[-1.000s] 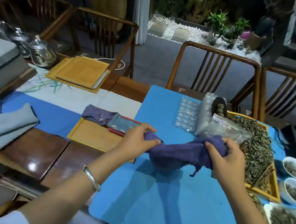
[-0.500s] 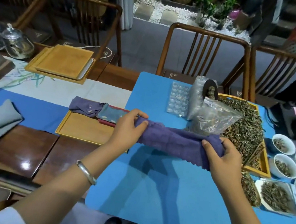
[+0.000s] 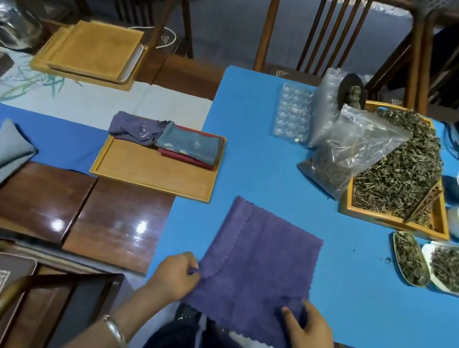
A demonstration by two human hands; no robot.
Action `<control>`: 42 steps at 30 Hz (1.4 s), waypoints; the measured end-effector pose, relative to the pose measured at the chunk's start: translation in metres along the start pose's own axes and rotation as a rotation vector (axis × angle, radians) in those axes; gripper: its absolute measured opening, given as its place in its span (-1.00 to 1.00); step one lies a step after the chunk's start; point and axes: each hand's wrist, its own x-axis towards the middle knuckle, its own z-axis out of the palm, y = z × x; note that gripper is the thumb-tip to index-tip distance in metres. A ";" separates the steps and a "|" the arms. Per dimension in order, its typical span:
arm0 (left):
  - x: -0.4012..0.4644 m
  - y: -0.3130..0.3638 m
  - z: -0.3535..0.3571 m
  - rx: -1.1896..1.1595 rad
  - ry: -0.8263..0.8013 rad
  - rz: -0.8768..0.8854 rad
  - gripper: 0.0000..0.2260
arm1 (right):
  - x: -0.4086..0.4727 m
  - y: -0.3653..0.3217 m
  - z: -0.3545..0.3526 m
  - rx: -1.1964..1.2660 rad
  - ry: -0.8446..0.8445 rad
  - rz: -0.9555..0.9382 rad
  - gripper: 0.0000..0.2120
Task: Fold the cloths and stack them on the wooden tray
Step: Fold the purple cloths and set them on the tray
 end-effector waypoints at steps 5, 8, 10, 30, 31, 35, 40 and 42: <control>-0.003 -0.010 0.010 -0.413 0.030 -0.062 -0.86 | -0.004 0.016 0.008 0.189 0.009 0.179 -0.96; 0.001 -0.006 0.009 -0.541 -0.034 -0.093 -0.82 | 0.004 0.015 0.004 0.273 0.073 0.213 -0.94; 0.011 -0.003 0.004 -0.272 -0.084 -0.054 -0.70 | 0.013 0.010 0.001 0.340 0.096 0.230 -0.92; 0.032 0.023 -0.035 -0.842 -0.020 -0.196 -0.68 | 0.031 0.012 -0.024 0.628 0.117 0.171 -0.72; 0.033 0.026 -0.035 -0.914 -0.024 -0.204 -0.76 | 0.034 0.013 -0.023 0.697 0.119 0.212 -0.69; 0.052 0.032 -0.031 -0.854 0.044 -0.188 -0.86 | 0.046 0.020 -0.026 0.703 0.056 0.179 -0.57; 0.083 0.040 -0.027 -0.594 -0.193 -0.084 -0.61 | 0.074 0.027 -0.034 0.648 -0.108 0.123 -0.69; 0.094 0.040 -0.025 -0.352 -0.202 0.081 -0.60 | 0.087 0.029 -0.035 0.551 -0.076 0.129 -0.75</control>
